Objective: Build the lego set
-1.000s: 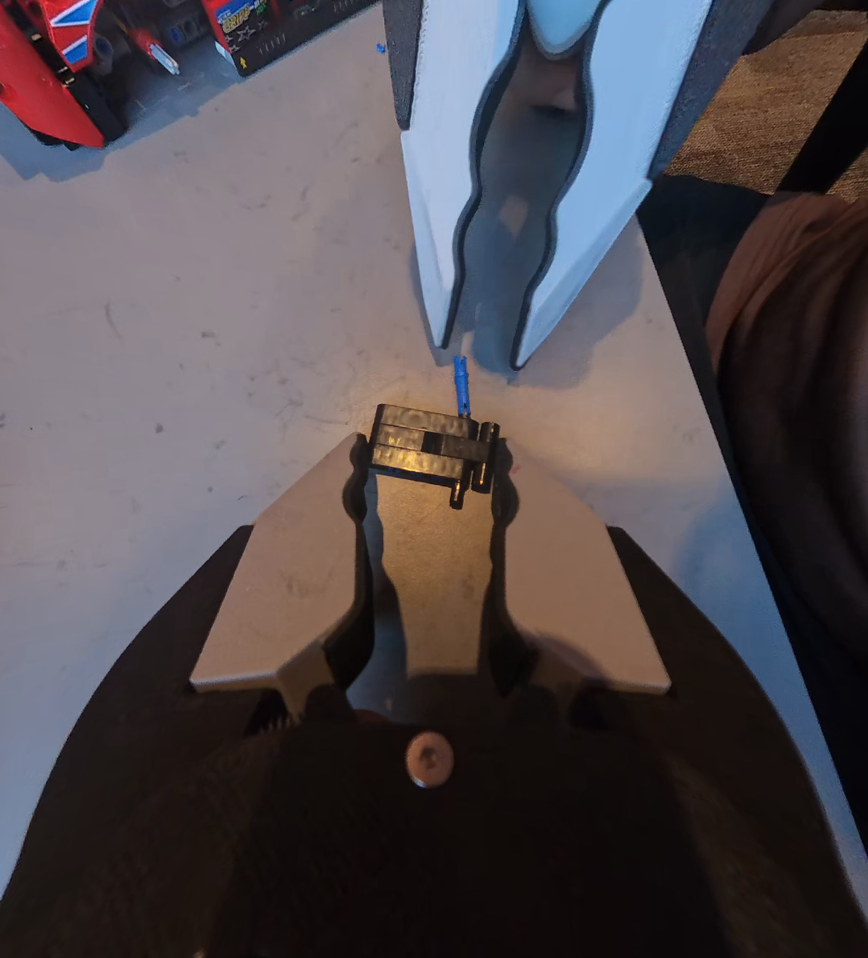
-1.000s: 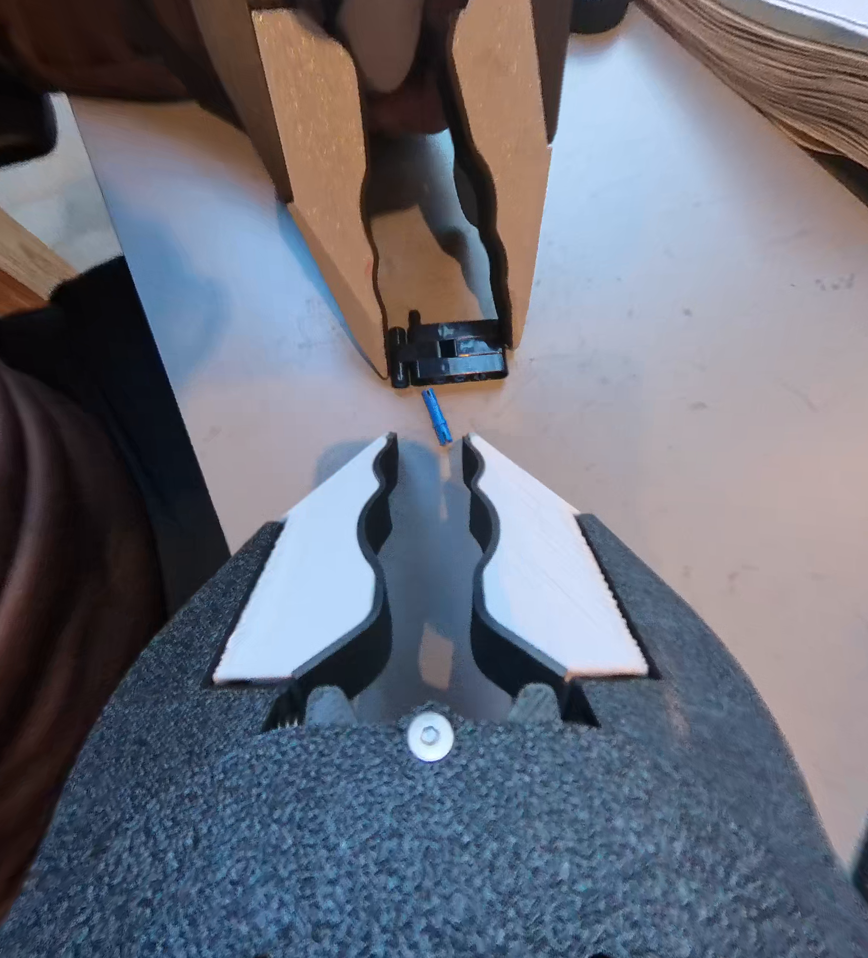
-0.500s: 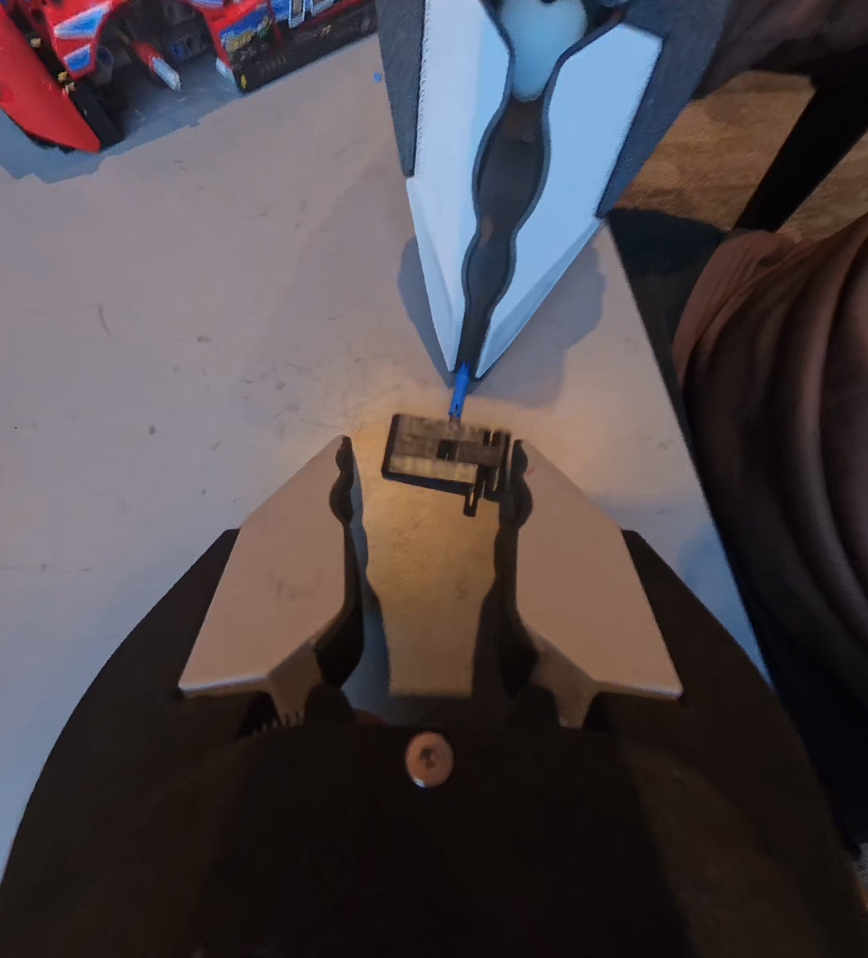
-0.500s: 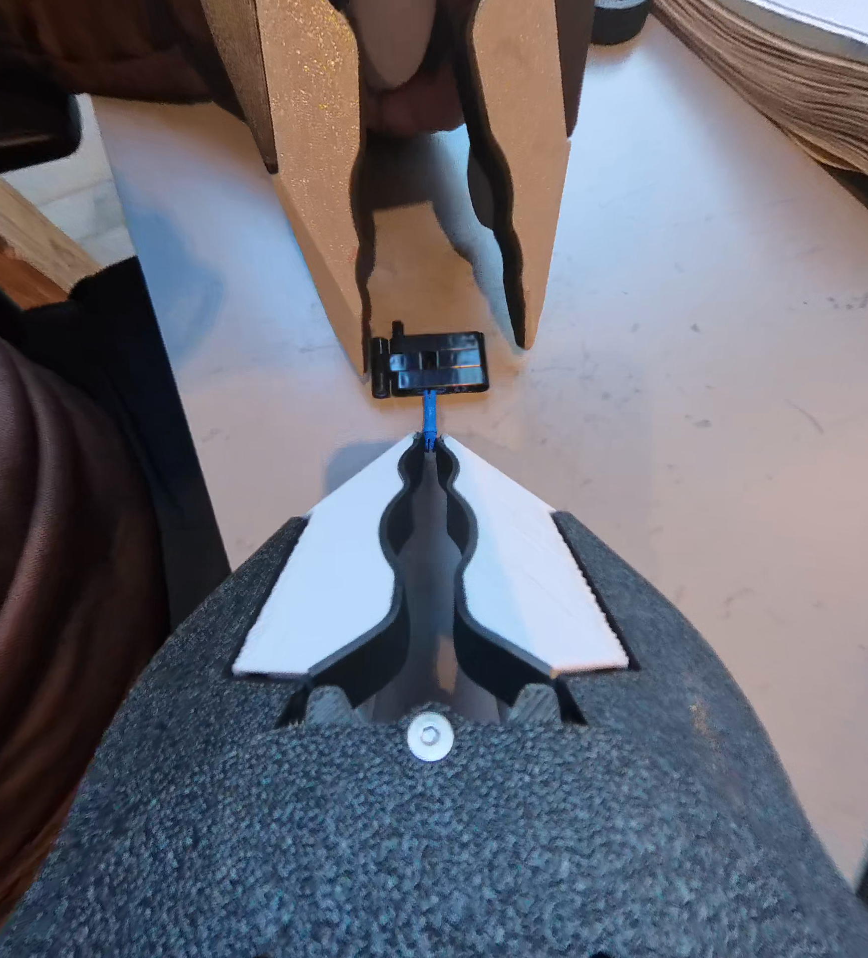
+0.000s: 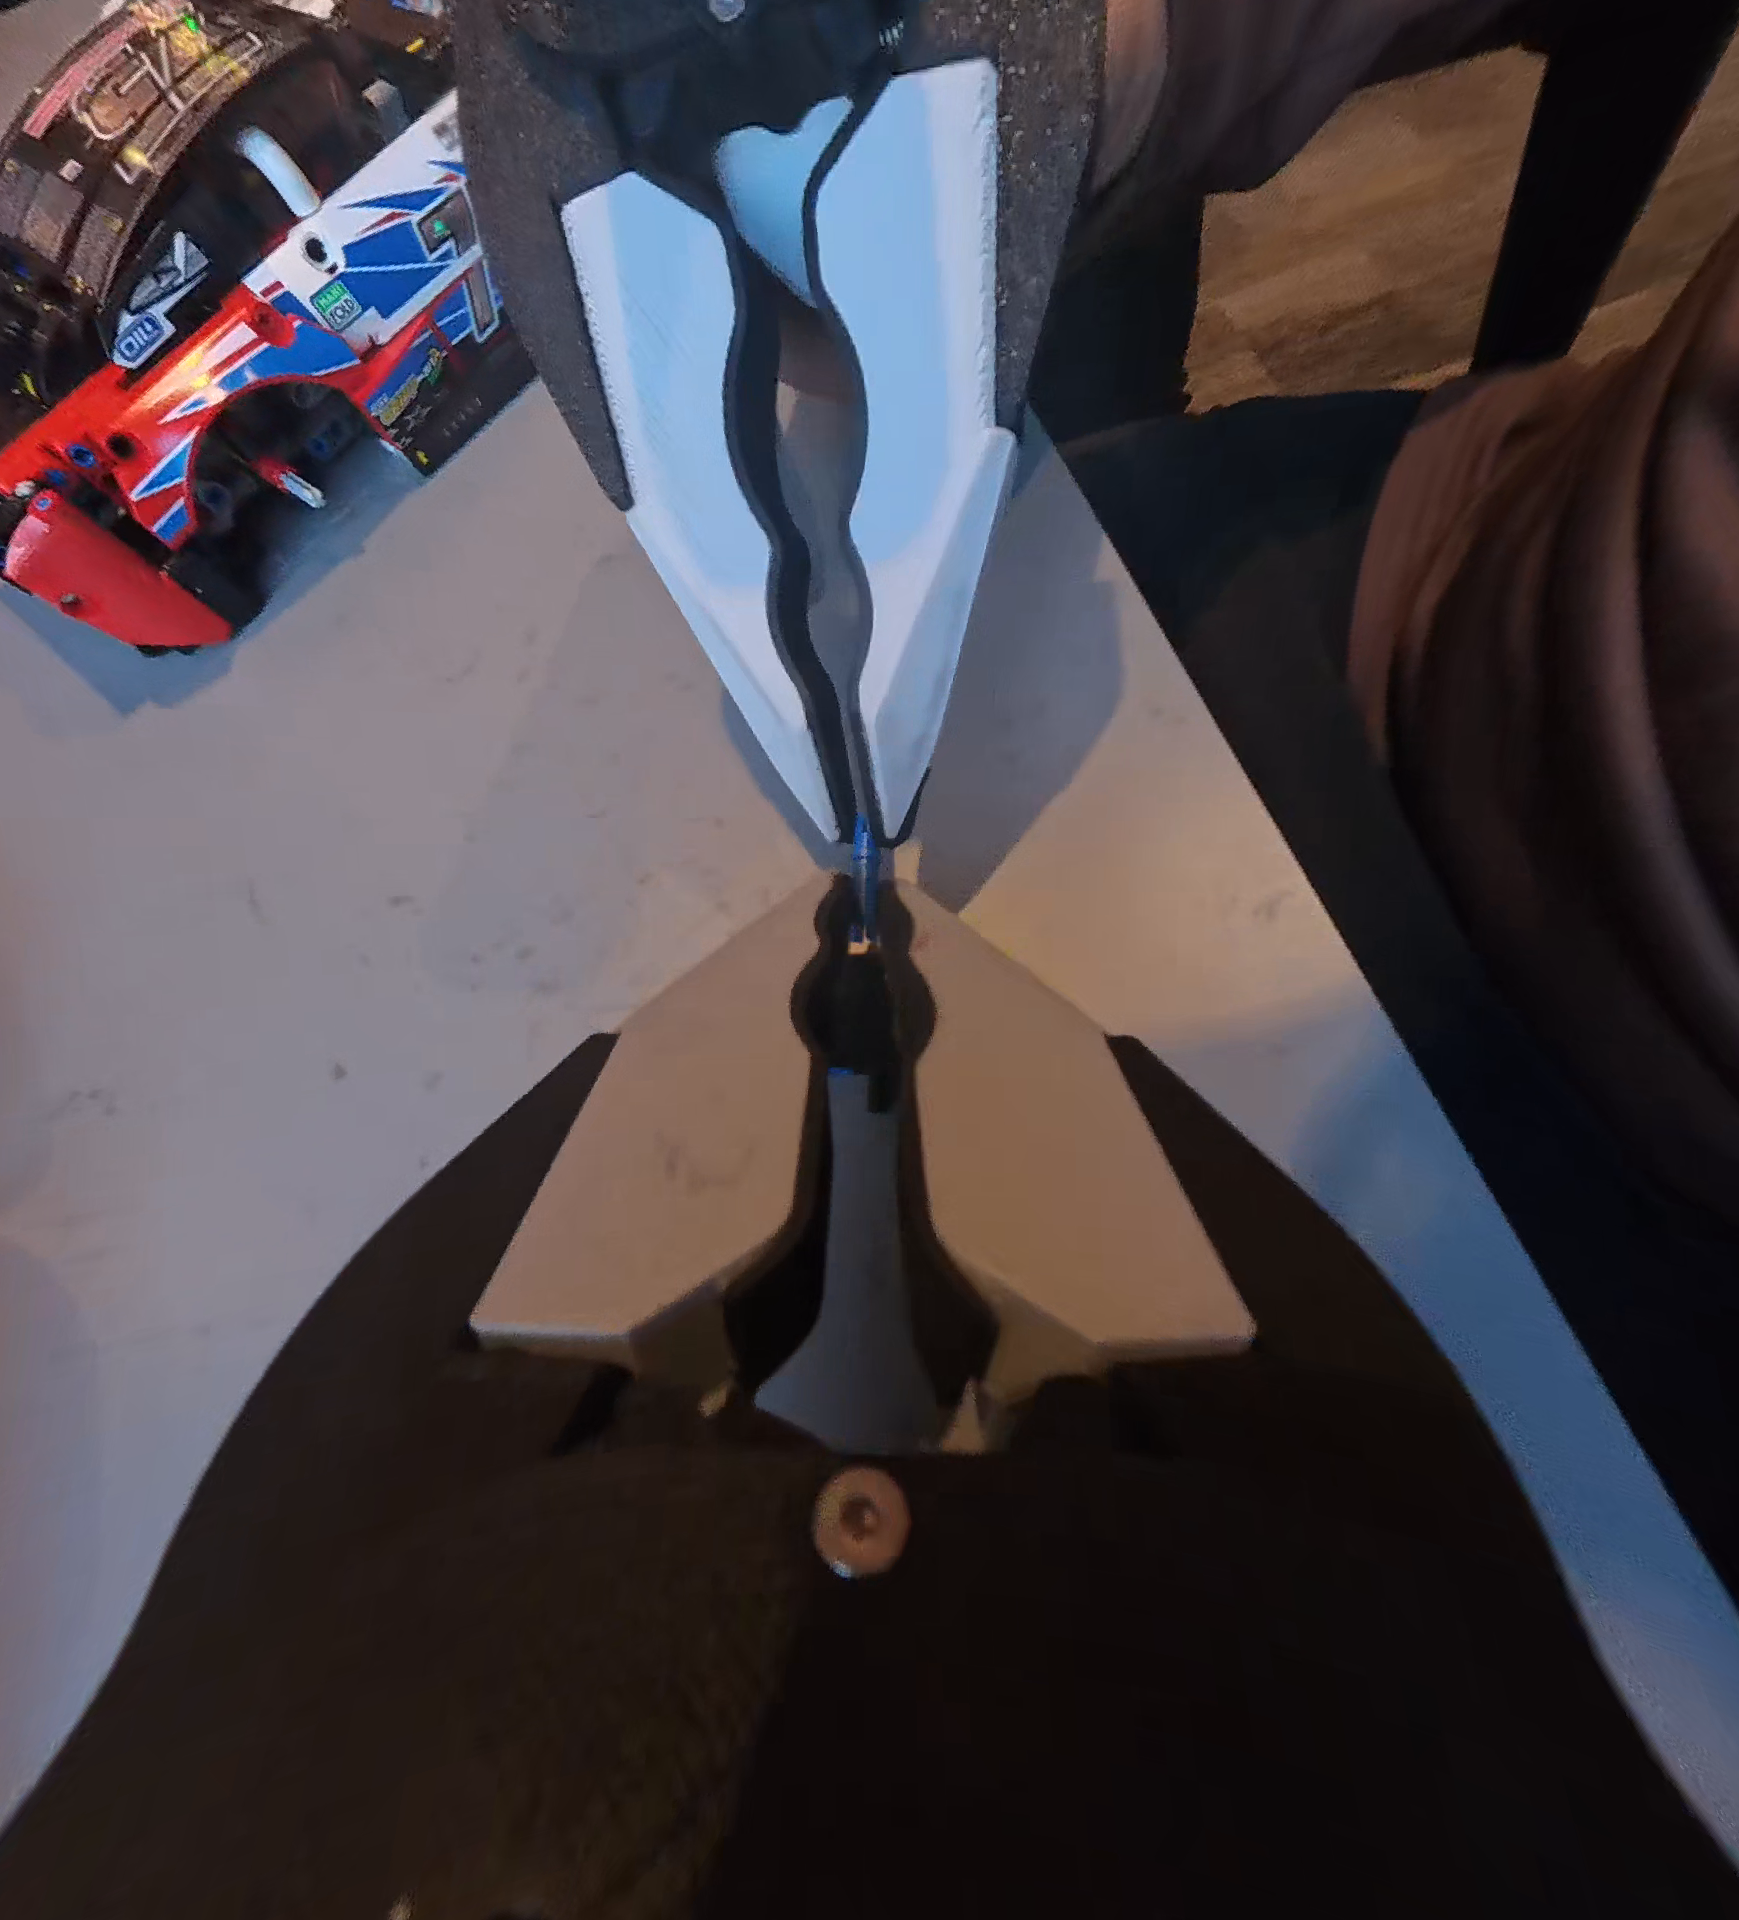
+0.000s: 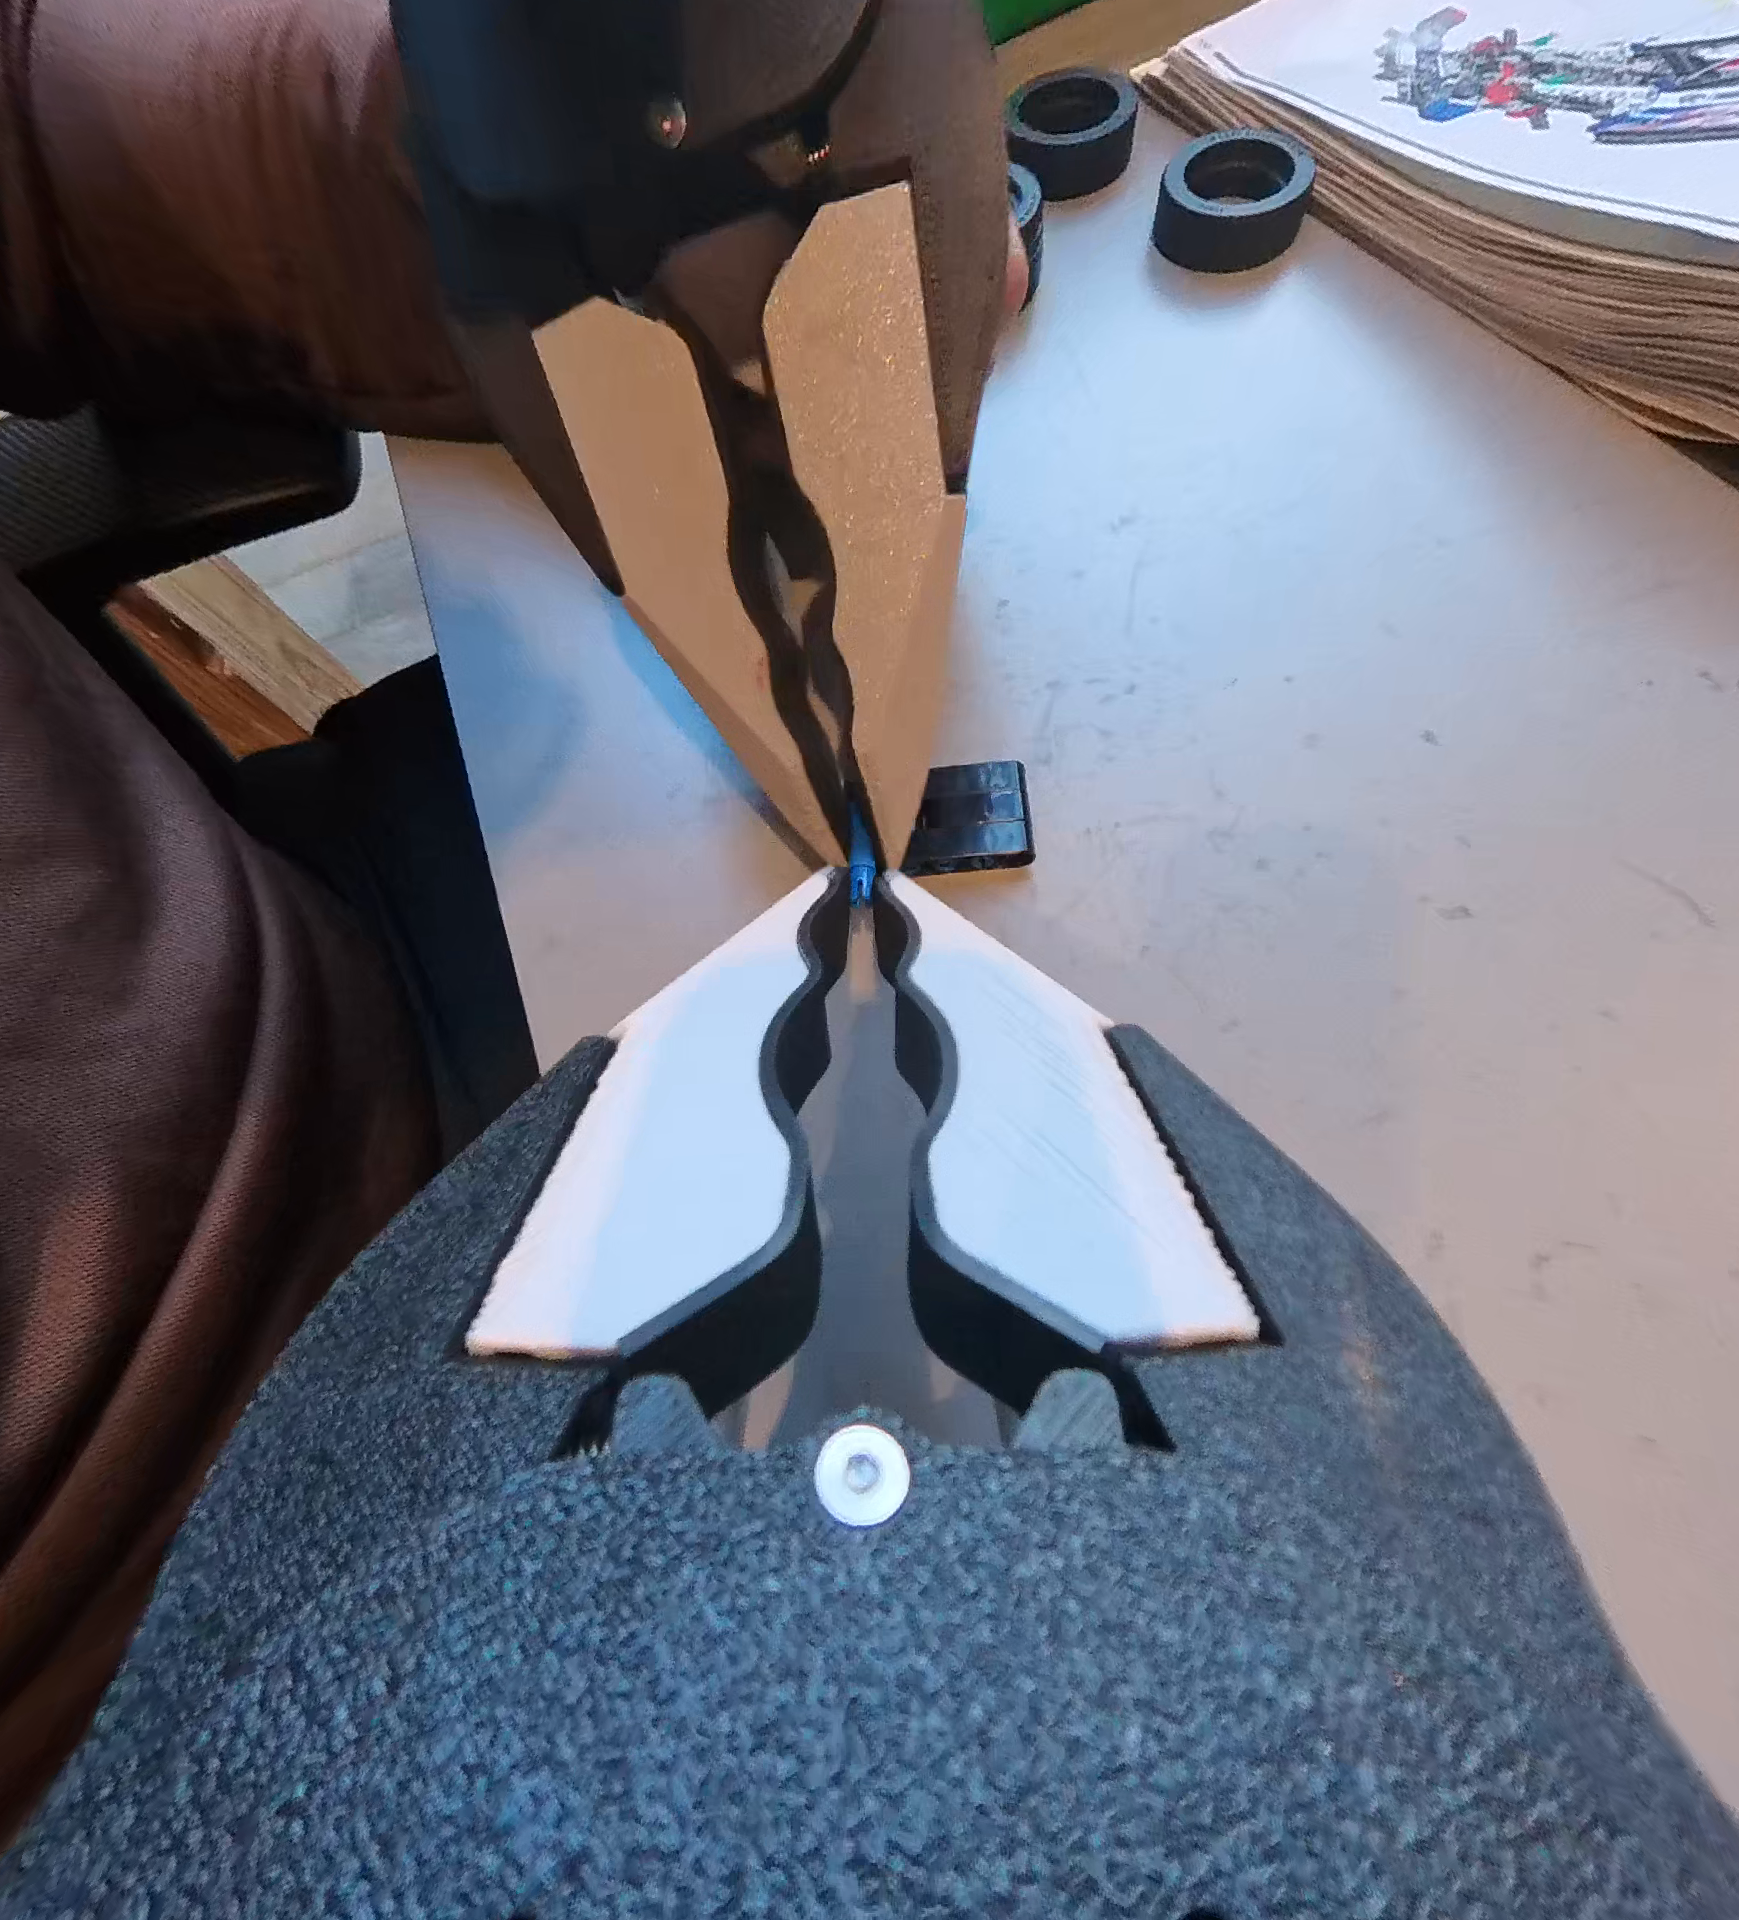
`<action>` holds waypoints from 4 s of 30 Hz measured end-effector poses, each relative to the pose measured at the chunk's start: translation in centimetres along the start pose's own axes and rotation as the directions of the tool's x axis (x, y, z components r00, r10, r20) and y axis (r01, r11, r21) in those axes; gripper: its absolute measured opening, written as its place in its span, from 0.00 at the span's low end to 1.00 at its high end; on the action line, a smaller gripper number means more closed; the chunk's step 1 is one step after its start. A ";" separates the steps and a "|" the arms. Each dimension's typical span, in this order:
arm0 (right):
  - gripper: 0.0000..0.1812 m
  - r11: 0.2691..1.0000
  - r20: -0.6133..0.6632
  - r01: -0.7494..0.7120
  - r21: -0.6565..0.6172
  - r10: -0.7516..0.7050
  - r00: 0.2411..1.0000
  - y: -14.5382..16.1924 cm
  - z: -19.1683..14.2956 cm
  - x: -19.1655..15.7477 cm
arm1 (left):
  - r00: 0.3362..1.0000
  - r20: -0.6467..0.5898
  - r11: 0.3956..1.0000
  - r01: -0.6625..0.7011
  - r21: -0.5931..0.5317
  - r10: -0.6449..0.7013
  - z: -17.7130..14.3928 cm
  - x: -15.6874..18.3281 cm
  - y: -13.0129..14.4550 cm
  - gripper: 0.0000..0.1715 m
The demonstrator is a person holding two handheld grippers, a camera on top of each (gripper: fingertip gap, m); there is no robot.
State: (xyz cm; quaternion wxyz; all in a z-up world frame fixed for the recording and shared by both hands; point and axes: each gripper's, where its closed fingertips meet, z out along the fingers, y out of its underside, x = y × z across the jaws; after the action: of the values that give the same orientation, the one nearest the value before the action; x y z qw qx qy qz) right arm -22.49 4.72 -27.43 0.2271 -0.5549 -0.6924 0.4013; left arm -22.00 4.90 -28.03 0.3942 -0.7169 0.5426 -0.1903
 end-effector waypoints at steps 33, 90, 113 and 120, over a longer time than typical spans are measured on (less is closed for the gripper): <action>0.03 0.990 -0.084 0.022 -0.136 -0.034 0.996 2.0 1.1 0.4 | 0.975 -0.059 0.973 0.209 -0.098 -0.215 0.0 -0.8 2.7 0.30; 0.03 0.999 -0.094 -0.049 0.023 0.051 0.994 1.5 -2.4 -4.1 | 0.972 0.056 0.964 0.234 -0.128 -0.229 -1.6 2.5 2.3 0.46; 0.03 0.997 0.052 -0.023 0.072 0.019 0.998 1.1 -2.0 -5.9 | 0.896 0.441 0.939 0.101 -0.330 0.059 0.3 5.8 2.2 0.46; 0.03 0.995 0.058 -0.041 0.088 0.036 0.998 1.0 -2.3 -5.6 | 0.816 0.560 0.912 0.112 -0.395 0.142 1.3 5.6 2.6 0.41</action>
State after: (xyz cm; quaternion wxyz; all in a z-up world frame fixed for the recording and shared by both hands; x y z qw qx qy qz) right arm -18.60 0.15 -26.19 0.2246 -0.5459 -0.6692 0.4515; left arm -20.81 -0.10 -31.72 0.3822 -0.8023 0.4306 0.1576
